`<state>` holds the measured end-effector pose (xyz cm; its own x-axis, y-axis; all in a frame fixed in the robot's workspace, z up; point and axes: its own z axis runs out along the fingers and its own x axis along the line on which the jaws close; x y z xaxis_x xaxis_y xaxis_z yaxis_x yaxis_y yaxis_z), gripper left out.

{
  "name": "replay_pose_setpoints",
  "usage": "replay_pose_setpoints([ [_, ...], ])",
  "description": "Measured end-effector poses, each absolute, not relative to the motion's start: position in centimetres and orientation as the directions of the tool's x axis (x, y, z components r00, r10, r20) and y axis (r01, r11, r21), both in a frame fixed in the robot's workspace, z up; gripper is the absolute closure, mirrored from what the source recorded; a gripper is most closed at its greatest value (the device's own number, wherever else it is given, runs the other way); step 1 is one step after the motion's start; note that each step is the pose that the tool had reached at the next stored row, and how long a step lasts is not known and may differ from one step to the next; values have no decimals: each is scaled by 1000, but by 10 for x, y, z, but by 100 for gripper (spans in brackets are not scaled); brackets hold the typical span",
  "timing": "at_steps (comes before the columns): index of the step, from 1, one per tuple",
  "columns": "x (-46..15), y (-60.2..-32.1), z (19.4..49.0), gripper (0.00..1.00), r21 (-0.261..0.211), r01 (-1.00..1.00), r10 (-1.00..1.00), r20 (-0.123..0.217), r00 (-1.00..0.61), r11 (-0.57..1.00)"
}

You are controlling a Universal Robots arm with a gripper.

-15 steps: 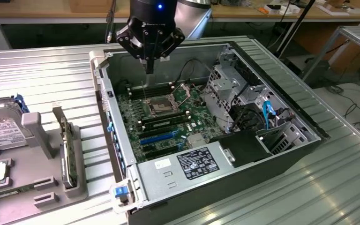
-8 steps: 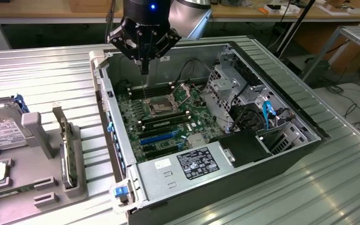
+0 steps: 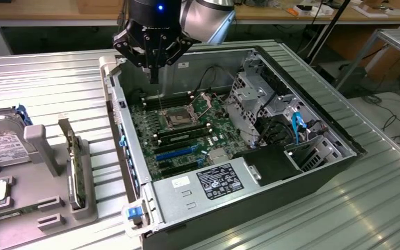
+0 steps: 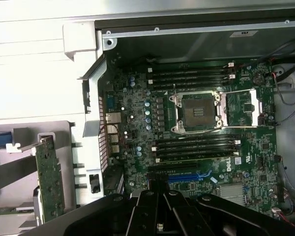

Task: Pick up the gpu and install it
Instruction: 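Reach for the gpu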

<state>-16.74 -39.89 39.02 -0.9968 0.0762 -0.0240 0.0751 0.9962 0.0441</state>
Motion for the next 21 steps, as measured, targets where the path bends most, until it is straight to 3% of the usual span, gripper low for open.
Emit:
replay_pose_setpoints([
  [21,-193,-399,389,89,44,75,76,-24,-997,996],
])
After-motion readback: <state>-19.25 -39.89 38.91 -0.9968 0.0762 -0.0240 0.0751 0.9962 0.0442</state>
